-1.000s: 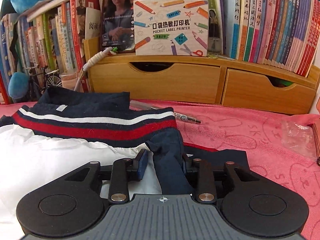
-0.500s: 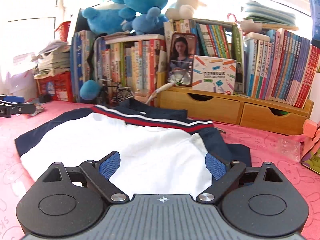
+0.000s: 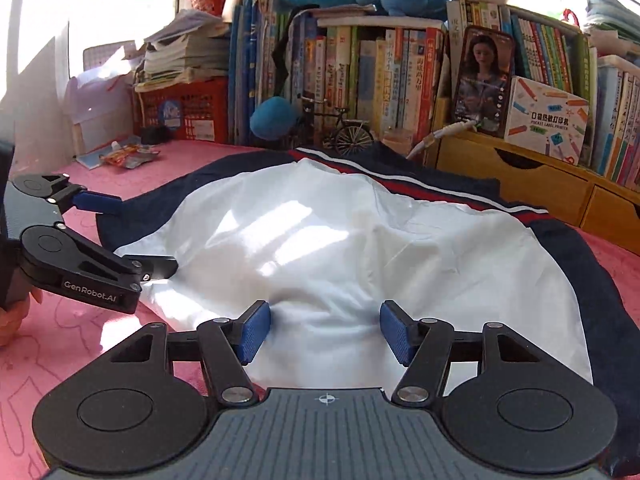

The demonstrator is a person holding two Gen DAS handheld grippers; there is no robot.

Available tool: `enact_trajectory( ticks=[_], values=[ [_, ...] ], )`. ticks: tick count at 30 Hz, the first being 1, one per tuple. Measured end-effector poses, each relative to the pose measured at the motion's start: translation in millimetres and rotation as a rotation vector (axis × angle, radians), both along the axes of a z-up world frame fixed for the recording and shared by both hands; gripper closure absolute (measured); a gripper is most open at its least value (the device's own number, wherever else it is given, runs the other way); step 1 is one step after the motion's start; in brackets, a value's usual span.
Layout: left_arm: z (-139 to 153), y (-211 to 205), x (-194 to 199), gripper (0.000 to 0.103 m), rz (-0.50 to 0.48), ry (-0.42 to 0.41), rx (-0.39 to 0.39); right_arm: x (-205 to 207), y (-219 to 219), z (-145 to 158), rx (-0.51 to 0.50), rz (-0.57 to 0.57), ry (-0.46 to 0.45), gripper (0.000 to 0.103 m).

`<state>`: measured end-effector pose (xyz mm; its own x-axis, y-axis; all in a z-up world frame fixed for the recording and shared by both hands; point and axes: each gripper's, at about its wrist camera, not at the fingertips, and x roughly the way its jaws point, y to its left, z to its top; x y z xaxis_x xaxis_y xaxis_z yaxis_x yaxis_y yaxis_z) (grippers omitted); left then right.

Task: Fold clothes

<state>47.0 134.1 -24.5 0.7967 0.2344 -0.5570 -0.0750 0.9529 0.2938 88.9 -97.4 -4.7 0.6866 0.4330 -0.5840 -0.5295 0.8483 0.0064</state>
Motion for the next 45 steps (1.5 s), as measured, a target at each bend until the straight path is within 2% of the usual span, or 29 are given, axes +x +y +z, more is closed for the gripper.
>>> enact_trajectory(
  ticks=[3,5,8,11,14,16,19,20,21,22,23,25,26,28,30,32,35,37,39,41,43,45],
  values=[
    [-4,15,-2,0.0,0.063,-0.03,0.107,4,-33,2,0.021,-0.099,0.002,0.04],
    [-2,35,0,0.0,0.094,-0.023,0.059,7,-55,4,0.035,-0.165,0.003,0.047],
    [5,57,0,0.0,0.166,-0.008,-0.035,12,-87,6,0.056,-0.264,0.004,0.045],
    [15,58,-9,0.002,0.174,-0.031,-0.128,16,-120,8,0.077,-0.363,0.006,0.039],
    [25,36,-21,0.002,0.064,-0.068,-0.169,5,-131,5,0.03,-0.372,0.002,0.037],
    [30,13,-25,0.002,-0.014,-0.069,-0.144,-6,-133,2,-0.016,-0.357,-0.002,0.037],
    [26,-19,-27,0.0,-0.104,-0.069,-0.032,-22,-136,-2,-0.086,-0.335,-0.007,0.037],
    [22,-25,-25,0.0,-0.113,-0.065,0.017,-24,-142,-5,-0.108,-0.352,-0.004,0.037],
    [17,-26,-21,0.0,-0.101,-0.053,0.045,-19,-162,-14,-0.115,-0.44,0.011,0.036],
    [12,-27,-17,0.0,-0.088,-0.041,0.07,-15,-178,-19,-0.095,-0.5,0.021,0.029],
    [8,-22,-14,0.0,-0.063,-0.03,0.07,-15,-192,-19,-0.056,-0.54,0.037,0.023],
    [5,-11,-10,0.0,-0.009,-0.015,0.036,-16,-217,-18,0.007,-0.613,0.06,0.023],
    [5,-5,-9,0.001,0.018,-0.011,0.004,-21,-215,-17,-0.027,-0.625,0.032,0.023],
    [12,2,-11,0.001,0.036,-0.009,-0.066,-27,-205,-13,-0.066,-0.61,-0.007,0.023],
    [19,-4,-16,0.001,-0.02,-0.027,-0.125,-31,-190,-6,0.008,-0.521,-0.013,0.023],
    [25,-21,-20,0.001,-0.104,-0.037,-0.13,-34,-174,1,0.075,-0.429,-0.021,0.025],
    [32,-53,-19,0.0,-0.252,-0.029,-0.129,-31,-125,11,0.099,-0.261,-0.023,0.027],
    [30,-75,-13,0.0,-0.317,-0.019,-0.078,-26,-101,12,0.116,-0.194,-0.003,0.029],
    [26,-93,-2,0.0,-0.357,-0.004,-0.015,-21,-85,8,0.104,-0.197,0.001,0.028],
    [17,-101,18,0.0,-0.355,0.029,0.043,-16,-70,4,0.094,-0.204,0.004,0.028],
    [16,-101,40,0.0,-0.342,0.034,0.059,-14,-69,0,0.099,-0.24,0.003,0.026],
    [16,-100,62,0.0,-0.319,0.039,0.063,-13,-72,-5,0.108,-0.264,-0.001,0.019]
  ],
)
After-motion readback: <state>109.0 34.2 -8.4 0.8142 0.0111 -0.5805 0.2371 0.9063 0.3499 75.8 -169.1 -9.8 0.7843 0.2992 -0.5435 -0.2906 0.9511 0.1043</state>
